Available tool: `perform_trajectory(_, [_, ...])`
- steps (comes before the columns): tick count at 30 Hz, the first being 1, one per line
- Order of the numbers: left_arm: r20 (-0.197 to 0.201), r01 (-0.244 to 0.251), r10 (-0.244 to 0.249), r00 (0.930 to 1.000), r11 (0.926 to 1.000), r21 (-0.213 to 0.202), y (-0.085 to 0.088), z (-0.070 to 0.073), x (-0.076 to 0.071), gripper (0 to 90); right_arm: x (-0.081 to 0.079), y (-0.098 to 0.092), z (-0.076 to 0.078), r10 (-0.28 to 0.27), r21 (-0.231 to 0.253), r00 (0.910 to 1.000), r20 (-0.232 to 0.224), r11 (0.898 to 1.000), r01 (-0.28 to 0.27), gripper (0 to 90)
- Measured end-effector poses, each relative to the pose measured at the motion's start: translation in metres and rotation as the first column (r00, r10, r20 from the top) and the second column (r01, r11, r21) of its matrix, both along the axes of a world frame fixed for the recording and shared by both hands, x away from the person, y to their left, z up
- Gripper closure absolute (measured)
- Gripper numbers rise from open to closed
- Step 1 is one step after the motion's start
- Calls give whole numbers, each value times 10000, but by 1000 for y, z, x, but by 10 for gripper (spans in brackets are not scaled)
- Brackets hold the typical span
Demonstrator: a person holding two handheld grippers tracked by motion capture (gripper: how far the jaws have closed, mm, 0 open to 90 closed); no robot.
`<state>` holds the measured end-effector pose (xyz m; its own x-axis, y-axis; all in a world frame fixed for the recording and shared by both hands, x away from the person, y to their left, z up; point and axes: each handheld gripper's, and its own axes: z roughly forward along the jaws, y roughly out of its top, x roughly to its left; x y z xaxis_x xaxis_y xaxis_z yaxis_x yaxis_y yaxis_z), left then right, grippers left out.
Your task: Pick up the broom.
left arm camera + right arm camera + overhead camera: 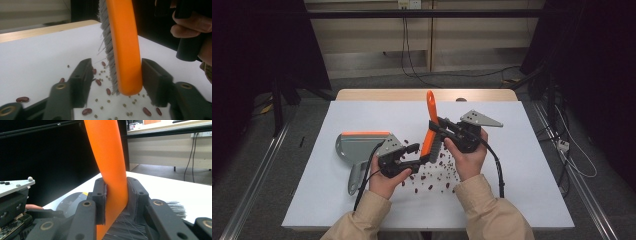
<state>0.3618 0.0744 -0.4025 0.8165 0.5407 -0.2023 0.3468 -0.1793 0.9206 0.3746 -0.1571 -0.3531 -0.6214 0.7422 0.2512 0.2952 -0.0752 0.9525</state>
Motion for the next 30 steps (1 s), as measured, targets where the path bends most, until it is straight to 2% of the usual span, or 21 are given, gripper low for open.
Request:
perform_trajectory(3, [-8, 198, -198, 9998, 9998, 44, -2, 0, -1, 619, 0, 1, 1, -38, -191, 10000, 36, 9998, 39, 705])
perform_trajectory(4, [-15, 199, -199, 9998, 9998, 99, -3, 0, -2, 619, 0, 1, 1, -38, -191, 10000, 36, 9998, 39, 705])
perform_trajectory(6, [-18, 130, -130, 9999, 9995, 297, -4, 1, -2, 675, 0, 3, 1, -77, -294, 10000, 40, 9995, 79, 704])
perform_trajectory(14, [-163, -462, 474, 9987, 9969, 639, -5, 1, -1, 707, -5, 18, 9, -228, -1290, 9989, 409, 9913, 279, 699])
perform_trajectory(21, [110, -946, 942, 9955, 9943, 496, -1, 0, -4, 712, -4, 23, 9, -196, -1024, 9991, 383, 9945, 234, 683])
perform_trajectory(22, [126, -1065, 1060, 9943, 9932, 469, 0, 0, -4, 712, -4, 23, 9, -192, -918, 9989, 429, 9955, 230, 658])
perform_trajectory(23, [75, -1179, 1177, 9930, 9923, 369, 1, 0, -4, 712, -3, 24, 8, -229, -822, 9989, 417, 9963, 262, 590])
perform_trajectory(24, [41, -1287, 1286, 9917, 9913, 293, 2, -1, -3, 712, -4, 25, 8, -522, -595, 9981, 338, 9968, 542, 449])
perform_trajectory(25, [62, -1421, 1420, 9898, 9895, 268, 4, -1, -3, 712, -4, 25, 8, -522, -595, 9981, 338, 9968, 542, 449])
perform_trajectory(26, [83, -1540, 1539, 9881, 9878, 233, 6, -1, -3, 712, -5, 24, 6, -848, -393, 9961, 254, 9955, 858, 356])
perform_trajectory(27, [109, -1649, 1647, 9863, 9862, 171, 8, -1, -2, 712, -5, 24, 6, -848, -393, 9961, 254, 9955, 858, 356])
perform_trajectory(28, [92, -1775, 1774, 9841, 9841, 87, 10, 0, -2, 711, -5, 25, 3, -1059, -229, 9944, -13, 9941, 1058, 297])
perform_trajectory(30, [185, -1930, 1929, 9810, 9812, 61, 12, 1, -1, 711, -4, 25, 0, -1023, -172, 9947, -94, 9946, 1021, 276])
